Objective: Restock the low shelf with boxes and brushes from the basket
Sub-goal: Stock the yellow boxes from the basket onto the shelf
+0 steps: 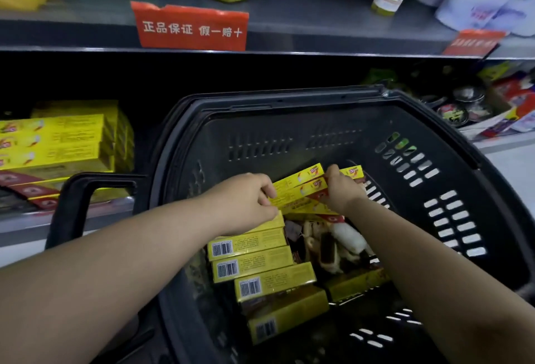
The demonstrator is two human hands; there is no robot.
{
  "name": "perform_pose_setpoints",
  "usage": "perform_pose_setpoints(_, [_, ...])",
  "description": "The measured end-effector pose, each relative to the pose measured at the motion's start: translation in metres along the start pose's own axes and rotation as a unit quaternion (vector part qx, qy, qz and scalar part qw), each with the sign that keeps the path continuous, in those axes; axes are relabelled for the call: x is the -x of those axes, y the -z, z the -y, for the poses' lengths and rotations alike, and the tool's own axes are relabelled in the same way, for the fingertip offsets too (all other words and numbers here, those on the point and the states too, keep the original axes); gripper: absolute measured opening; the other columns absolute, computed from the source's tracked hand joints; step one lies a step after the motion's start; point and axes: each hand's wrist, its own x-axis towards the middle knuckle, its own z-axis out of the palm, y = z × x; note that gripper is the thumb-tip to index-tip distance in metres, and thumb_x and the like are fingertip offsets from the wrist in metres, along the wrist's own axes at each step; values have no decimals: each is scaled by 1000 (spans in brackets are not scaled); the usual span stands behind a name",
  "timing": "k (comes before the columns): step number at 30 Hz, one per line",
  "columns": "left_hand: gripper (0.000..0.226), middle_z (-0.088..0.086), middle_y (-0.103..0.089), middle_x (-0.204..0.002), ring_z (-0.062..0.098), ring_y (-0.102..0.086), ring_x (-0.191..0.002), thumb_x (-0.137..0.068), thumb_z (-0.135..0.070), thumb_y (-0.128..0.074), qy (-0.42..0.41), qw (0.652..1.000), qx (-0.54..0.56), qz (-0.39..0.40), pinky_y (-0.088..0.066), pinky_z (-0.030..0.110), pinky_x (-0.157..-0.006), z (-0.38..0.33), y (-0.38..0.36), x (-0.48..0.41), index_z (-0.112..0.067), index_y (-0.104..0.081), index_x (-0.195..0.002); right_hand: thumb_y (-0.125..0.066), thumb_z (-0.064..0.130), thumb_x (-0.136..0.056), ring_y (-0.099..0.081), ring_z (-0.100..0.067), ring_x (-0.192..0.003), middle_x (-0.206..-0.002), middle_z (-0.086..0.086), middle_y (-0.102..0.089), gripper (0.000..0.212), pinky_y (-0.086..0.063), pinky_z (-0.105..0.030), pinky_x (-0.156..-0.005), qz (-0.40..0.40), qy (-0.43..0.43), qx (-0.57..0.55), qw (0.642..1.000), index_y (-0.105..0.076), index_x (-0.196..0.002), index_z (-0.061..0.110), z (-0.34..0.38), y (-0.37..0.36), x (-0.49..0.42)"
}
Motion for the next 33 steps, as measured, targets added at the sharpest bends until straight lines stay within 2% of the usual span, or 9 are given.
perform_pose_setpoints(5, [21,-14,-65,-98,5,-59,-92,-88,-31,-60,12,1000,9,12,-50,27,-78,0,1,-2,-26,-58,-108,-75,35,-76,-61,-24,-97,-108,-5,-67,51,-42,-28,-68,23,5,-13,1000,-55,-119,16,-3,2,1])
perform_pose_setpoints(9, [28,-12,-62,-108,7,-58,-98,-87,-30,-61,18,1000,-4,14,-50,30,-86,-2,0,-1,-26,-55,-114,-82,31,-67,-60,-19,-88,-101,-3,-66,36,-45,-30,-69,45,63,9,997,-61,-92,15,2,36,3])
perform_pose_setpoints(12, [54,-4,-47,-136,13,-49,-120,-86,-35,-62,18,999,-39,-13,-41,29,-100,-2,2,-2,-23,-41,-135,-86,23,-62,-63,-12,-75,-94,-1,-68,34,-47,-25,-66,56,110,-98,988,-61,-84,20,10,83,14])
perform_pose_setpoints(16, [88,0,-26,-153,19,-34,-136,-79,-51,-65,40,998,-26,-35,-33,30,-104,-4,7,-2,-23,-18,-148,-84,21,-57,-63,-8,-68,-91,1,-71,37,-50,-15,-62,153,208,-322,911,-65,-89,18,35,120,46])
perform_pose_setpoints(21, [31,8,-70,-90,25,-65,-83,-81,-34,-63,74,987,142,20,-50,29,-69,-7,6,-6,-10,-64,-100,-78,19,-70,-67,-14,-94,-102,2,-70,32,-53,-25,-83,159,221,-399,876,-66,-99,22,50,97,37])
perform_pose_setpoints(23, [27,11,-68,-82,27,-64,-74,-82,-33,-63,100,978,185,13,-54,34,-66,-4,7,-6,-8,-65,-92,-71,14,-81,-62,-22,-107,-117,-5,-64,33,-50,-34,-92,73,134,-301,941,-61,-111,19,43,71,19])
perform_pose_setpoints(25, [34,10,-66,-85,24,-63,-74,-83,-40,-64,123,970,210,-7,-53,32,-64,-2,9,-6,-10,-63,-97,-64,14,-86,-50,-29,-120,-137,-10,-46,52,-44,-37,-97,33,72,-62,995,-44,-134,16,32,43,5])
perform_pose_setpoints(28, [41,7,-65,-101,23,-64,-89,-81,-49,-64,137,964,226,-15,-55,33,-65,1,9,-8,-21,-58,-110,-55,6,-88,-37,-33,-126,-144,-10,-30,67,-41,-40,-95,25,81,123,989,-22,-145,16,25,8,-3])
perform_pose_setpoints(33, [50,5,-62,-111,25,-61,-100,-80,-51,-65,131,969,209,-8,-55,42,-84,3,8,-9,-24,-53,-119,-55,10,-87,-43,-28,-114,-126,-8,-43,43,-42,-36,-86,-51,144,296,943,-46,-129,15,26,1,-6])
